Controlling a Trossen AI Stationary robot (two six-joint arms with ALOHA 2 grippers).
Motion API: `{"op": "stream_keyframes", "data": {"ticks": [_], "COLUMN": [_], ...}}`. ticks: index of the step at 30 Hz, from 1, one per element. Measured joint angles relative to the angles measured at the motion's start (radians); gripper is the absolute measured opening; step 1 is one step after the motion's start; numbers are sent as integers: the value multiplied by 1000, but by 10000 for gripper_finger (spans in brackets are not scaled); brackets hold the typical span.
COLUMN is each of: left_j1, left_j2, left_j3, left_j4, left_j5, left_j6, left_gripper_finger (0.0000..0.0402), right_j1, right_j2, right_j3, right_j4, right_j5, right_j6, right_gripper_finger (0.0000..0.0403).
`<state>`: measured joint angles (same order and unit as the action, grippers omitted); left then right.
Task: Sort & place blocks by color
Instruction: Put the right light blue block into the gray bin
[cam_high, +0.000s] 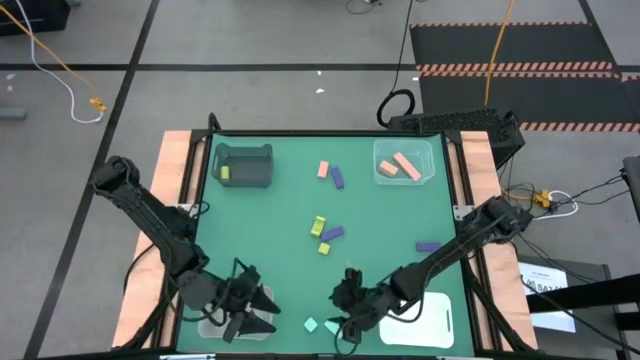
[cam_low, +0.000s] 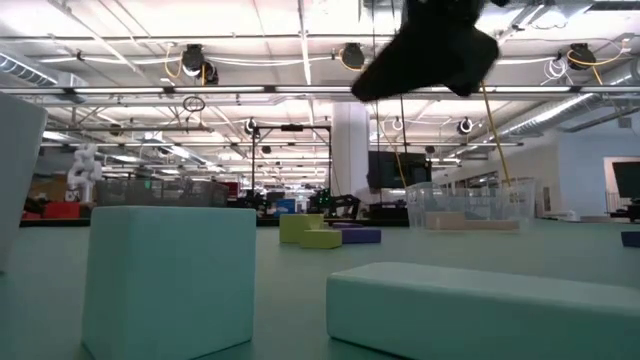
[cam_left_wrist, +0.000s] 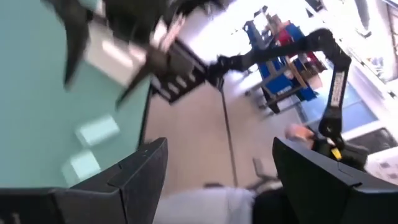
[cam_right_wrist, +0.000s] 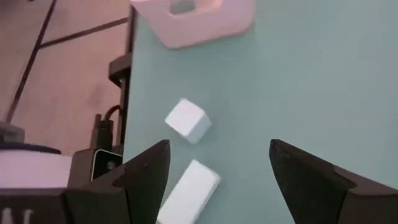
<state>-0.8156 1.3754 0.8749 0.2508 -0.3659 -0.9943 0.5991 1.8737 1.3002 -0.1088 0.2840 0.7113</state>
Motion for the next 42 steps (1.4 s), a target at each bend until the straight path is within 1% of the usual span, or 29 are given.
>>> {"op": "stream_keyframes", "data": {"ticks": [3, 8, 12, 16, 20, 26, 30, 32, 34, 36, 40, 42], "left_j1": [0, 1, 1, 1, 1, 0, 0, 0, 0, 3, 4, 4], "left_j2": [-3, -3, -3, -3, -3, -3, -3, -3, -3, -3, -3, -3], "left_j3": [0, 0, 0, 0, 0, 0, 0, 0, 0, 0, 0, 0], "left_j4": [24, 37, 38, 33, 31, 31, 31, 31, 31, 31, 31, 31], "left_j5": [-37, -44, -44, -44, -44, -44, -44, -44, -44, -44, -44, -44], "left_j6": [69, 127, 151, 163, 162, 162, 162, 162, 162, 161, 150, 151], "left_gripper_finger": [289, 289, 289, 289, 289, 289, 289, 289, 289, 289, 289, 289], "right_j1": [16, 52, 78, 92, 97, 97, 98, 97, 97, 94, 79, 71], "right_j2": [38, 104, 158, 221, 265, 277, 277, 277, 277, 277, 274, 267], "right_j3": [4, 15, 60, 122, 179, 183, 184, 184, 183, 183, 182, 182], "right_j4": [6, 32, 22, 1, -82, -159, -181, -184, -186, -187, -191, -191], "right_j5": [1, 2, 32, 35, 54, 69, 81, 81, 80, 70, 22, -5], "right_j6": [91, 169, 140, 105, 74, 37, 24, 21, 9, 9, 32, 33], "right_gripper_finger": [265, 265, 265, 265, 265, 265, 261, 247, 223, 191, 112, 108]}}
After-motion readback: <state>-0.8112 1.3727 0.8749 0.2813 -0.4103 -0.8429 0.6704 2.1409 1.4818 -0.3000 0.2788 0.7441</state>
